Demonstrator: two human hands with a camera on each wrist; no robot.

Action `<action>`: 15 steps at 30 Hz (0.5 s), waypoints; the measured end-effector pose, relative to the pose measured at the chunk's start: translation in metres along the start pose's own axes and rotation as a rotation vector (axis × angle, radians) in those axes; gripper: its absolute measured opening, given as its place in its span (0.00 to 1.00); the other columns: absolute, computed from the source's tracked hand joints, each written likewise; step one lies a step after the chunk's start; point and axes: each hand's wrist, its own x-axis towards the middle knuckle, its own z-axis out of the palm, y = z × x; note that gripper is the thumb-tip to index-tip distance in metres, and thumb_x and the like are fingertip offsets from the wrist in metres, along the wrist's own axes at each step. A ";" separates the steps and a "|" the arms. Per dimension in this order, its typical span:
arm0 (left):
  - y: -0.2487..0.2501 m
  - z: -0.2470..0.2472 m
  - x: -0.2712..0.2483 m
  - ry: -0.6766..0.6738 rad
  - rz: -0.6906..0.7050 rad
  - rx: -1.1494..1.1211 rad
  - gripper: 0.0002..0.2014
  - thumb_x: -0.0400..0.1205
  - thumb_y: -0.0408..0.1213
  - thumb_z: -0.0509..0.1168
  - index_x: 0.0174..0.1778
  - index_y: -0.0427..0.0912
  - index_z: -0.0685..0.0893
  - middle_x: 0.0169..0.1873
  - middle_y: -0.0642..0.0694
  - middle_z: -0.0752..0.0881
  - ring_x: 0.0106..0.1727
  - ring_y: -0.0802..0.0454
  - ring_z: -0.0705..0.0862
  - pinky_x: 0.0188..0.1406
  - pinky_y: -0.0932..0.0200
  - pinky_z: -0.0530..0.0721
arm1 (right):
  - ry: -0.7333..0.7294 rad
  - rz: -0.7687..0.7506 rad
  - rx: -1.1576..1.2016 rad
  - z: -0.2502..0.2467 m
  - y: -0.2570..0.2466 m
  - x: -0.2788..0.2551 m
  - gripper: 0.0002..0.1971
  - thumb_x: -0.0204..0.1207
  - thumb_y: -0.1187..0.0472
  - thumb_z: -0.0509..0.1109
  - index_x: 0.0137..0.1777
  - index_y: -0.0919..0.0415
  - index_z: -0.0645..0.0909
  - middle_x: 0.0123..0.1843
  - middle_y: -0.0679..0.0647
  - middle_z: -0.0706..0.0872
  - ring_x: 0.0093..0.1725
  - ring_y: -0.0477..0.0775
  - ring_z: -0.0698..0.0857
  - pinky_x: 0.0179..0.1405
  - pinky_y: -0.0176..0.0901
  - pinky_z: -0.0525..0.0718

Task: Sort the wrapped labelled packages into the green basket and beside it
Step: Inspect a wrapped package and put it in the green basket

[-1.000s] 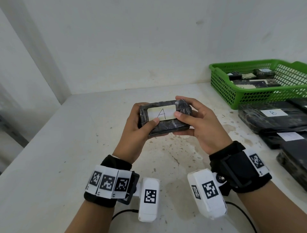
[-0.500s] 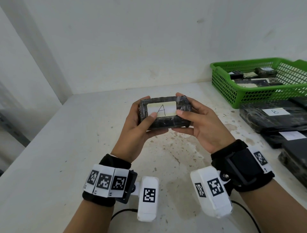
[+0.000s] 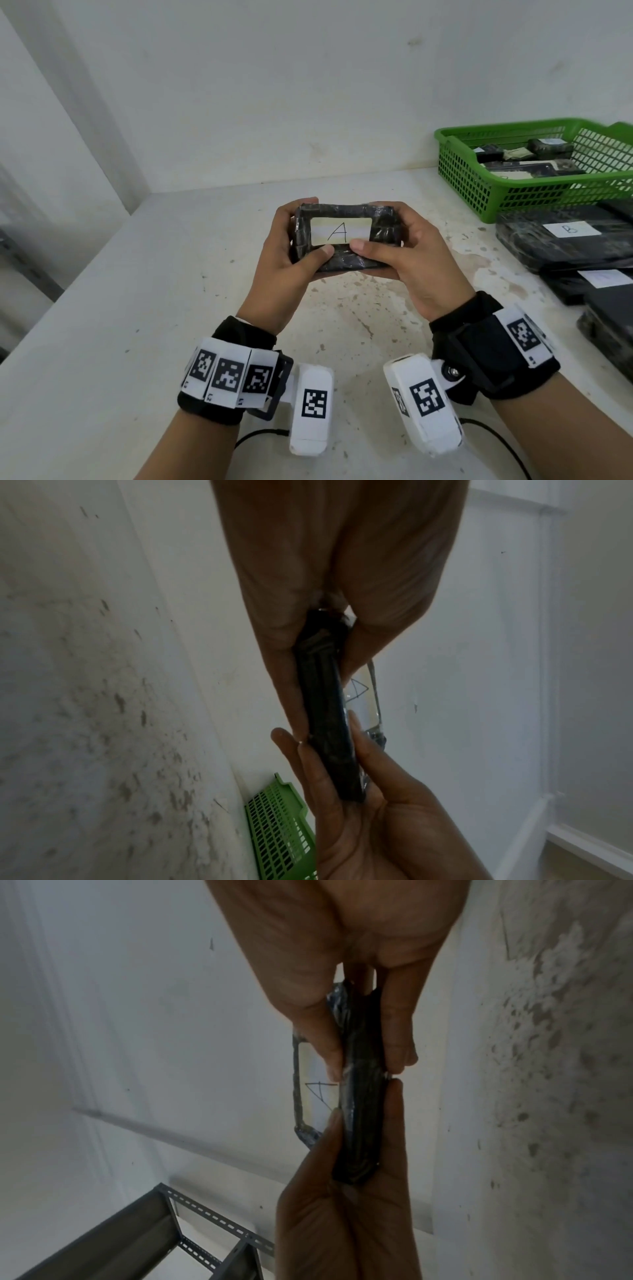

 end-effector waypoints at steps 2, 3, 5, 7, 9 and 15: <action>0.000 0.000 -0.001 0.026 -0.008 -0.030 0.31 0.77 0.23 0.68 0.75 0.46 0.69 0.61 0.45 0.84 0.60 0.47 0.87 0.53 0.45 0.89 | -0.031 -0.003 0.007 0.000 -0.003 -0.001 0.17 0.71 0.65 0.79 0.57 0.51 0.84 0.50 0.50 0.89 0.48 0.51 0.91 0.43 0.43 0.90; 0.001 0.000 -0.001 0.038 -0.022 -0.054 0.34 0.78 0.22 0.69 0.77 0.46 0.67 0.61 0.48 0.84 0.59 0.49 0.88 0.52 0.48 0.90 | -0.048 -0.007 0.010 0.001 -0.005 -0.002 0.14 0.71 0.63 0.78 0.56 0.52 0.84 0.47 0.47 0.89 0.48 0.50 0.91 0.42 0.42 0.89; 0.002 -0.001 0.000 0.053 -0.062 -0.101 0.38 0.75 0.26 0.71 0.80 0.48 0.64 0.62 0.49 0.83 0.59 0.49 0.88 0.50 0.50 0.90 | -0.061 -0.031 0.005 0.002 -0.006 -0.003 0.09 0.73 0.64 0.77 0.52 0.55 0.84 0.41 0.44 0.88 0.45 0.50 0.91 0.42 0.42 0.89; 0.005 -0.001 0.000 0.034 -0.117 -0.114 0.36 0.74 0.38 0.70 0.80 0.49 0.65 0.63 0.49 0.84 0.61 0.46 0.88 0.53 0.47 0.90 | -0.053 -0.076 0.003 0.001 -0.007 -0.003 0.08 0.74 0.69 0.76 0.47 0.57 0.83 0.38 0.43 0.87 0.44 0.49 0.90 0.42 0.42 0.89; 0.007 -0.001 0.000 -0.028 -0.175 -0.092 0.30 0.78 0.51 0.65 0.76 0.48 0.72 0.64 0.47 0.85 0.65 0.45 0.86 0.55 0.41 0.89 | -0.056 -0.139 0.013 0.000 -0.008 -0.001 0.11 0.72 0.74 0.75 0.44 0.58 0.82 0.45 0.48 0.87 0.48 0.49 0.88 0.44 0.40 0.88; 0.007 0.004 0.000 0.012 -0.227 -0.186 0.23 0.86 0.51 0.60 0.70 0.37 0.77 0.65 0.38 0.85 0.64 0.42 0.87 0.47 0.43 0.90 | -0.145 -0.114 -0.045 -0.009 -0.013 0.003 0.20 0.65 0.78 0.76 0.43 0.48 0.87 0.71 0.50 0.81 0.72 0.45 0.79 0.54 0.39 0.84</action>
